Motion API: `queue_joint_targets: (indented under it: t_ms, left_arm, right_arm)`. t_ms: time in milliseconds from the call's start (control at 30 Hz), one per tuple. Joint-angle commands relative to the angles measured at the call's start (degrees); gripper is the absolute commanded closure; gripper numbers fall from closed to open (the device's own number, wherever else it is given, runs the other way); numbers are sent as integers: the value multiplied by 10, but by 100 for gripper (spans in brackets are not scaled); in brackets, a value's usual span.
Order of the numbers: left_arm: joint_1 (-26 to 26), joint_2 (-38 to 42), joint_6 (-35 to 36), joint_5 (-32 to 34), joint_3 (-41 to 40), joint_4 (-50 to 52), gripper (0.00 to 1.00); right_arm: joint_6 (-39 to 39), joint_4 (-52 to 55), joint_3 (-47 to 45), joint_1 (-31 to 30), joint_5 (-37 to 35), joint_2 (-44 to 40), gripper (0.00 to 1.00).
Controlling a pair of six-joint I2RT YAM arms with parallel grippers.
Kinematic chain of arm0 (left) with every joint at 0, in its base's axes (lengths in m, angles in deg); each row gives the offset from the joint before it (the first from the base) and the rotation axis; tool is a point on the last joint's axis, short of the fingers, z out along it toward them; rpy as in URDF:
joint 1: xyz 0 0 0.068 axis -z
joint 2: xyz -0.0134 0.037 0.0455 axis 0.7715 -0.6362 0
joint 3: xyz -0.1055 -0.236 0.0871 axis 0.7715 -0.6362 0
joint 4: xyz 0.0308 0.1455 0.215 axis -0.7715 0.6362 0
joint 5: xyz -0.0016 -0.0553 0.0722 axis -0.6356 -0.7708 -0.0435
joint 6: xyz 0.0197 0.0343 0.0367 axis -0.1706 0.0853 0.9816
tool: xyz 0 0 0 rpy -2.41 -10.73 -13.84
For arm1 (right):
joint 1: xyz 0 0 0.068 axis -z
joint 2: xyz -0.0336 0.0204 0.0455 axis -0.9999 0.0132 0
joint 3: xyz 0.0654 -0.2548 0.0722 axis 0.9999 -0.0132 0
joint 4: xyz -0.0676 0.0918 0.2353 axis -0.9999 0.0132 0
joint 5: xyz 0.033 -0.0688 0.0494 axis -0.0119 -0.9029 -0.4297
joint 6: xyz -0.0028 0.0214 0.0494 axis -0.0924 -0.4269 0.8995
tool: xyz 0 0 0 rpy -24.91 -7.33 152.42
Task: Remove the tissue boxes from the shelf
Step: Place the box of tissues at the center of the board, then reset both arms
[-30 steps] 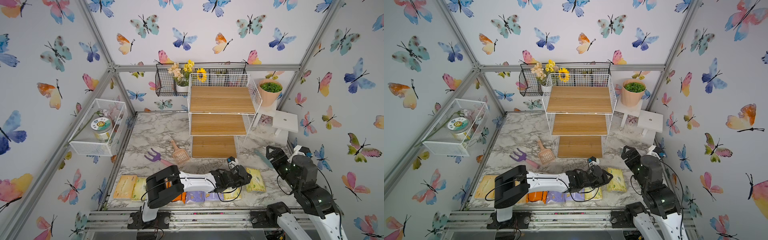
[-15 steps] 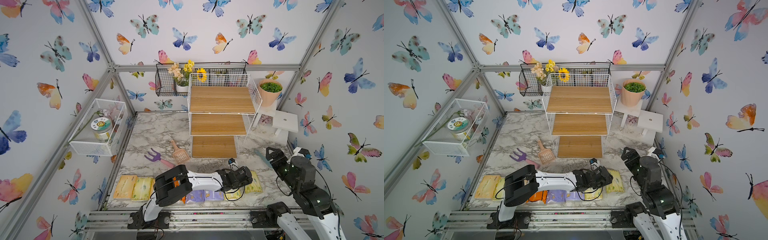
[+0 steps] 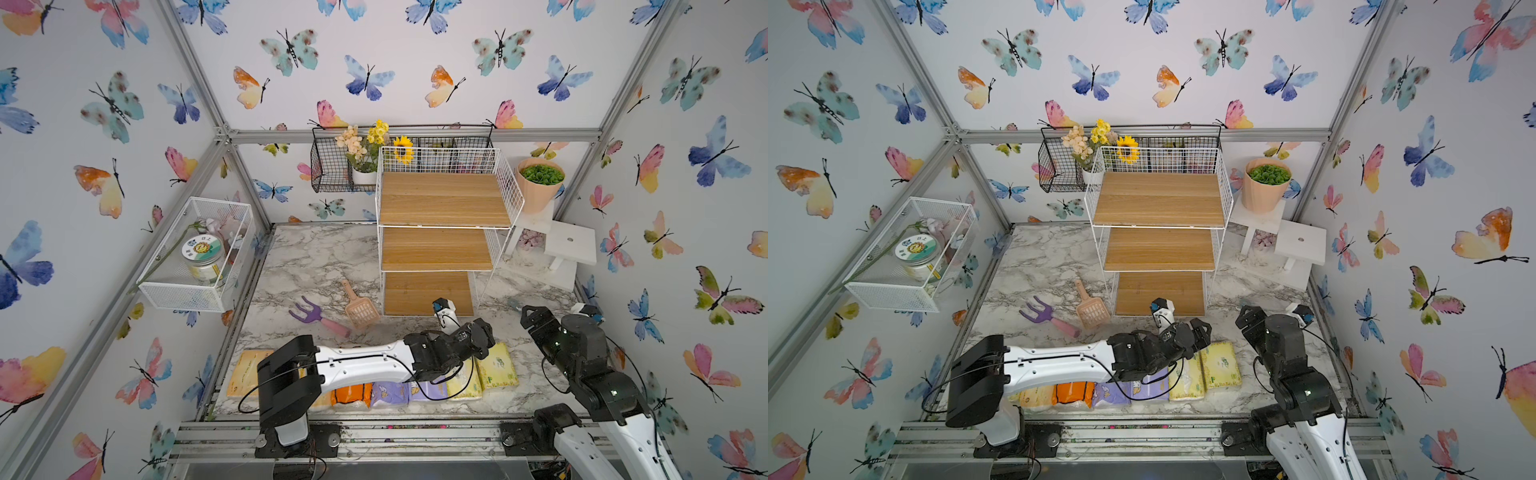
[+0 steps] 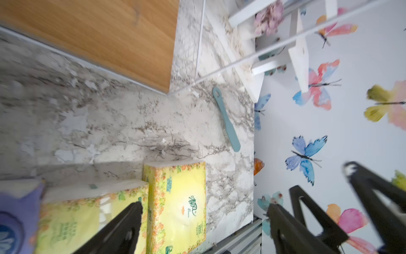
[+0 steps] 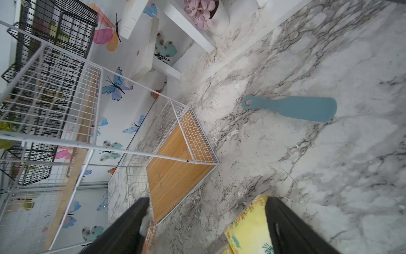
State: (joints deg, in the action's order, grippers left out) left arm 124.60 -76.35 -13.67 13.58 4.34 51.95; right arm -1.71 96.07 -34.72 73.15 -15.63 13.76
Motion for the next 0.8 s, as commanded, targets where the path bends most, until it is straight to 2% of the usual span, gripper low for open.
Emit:
queue_joint_targets:
  t_ms: [0, 200, 367, 467, 633, 767]
  left_arm:
    - [-5, 45, 34, 114, -32, 62, 4]
    - [-66, 147, 51, 185, -110, 156, 3]
    - [-133, 243, 55, 203, -201, 196, 3]
    - [-183, 295, 56, 205, -249, 200, 3]
    - [-312, 365, 180, 205, -288, 145, 1]
    - [-438, 400, 317, 161, -325, 67, 1]
  right_arm:
    - [-5, -43, -31, 0, -33, 17, 12]
    - [-56, -145, -74, 0, -118, 73, 13]
    - [-134, -241, -90, 0, -190, 147, 8]
    - [-196, -309, -93, 4, -202, 199, 7]
    - [-292, -399, -76, 40, -191, 297, 5]
    - [-359, -497, -87, 96, -150, 364, 4]
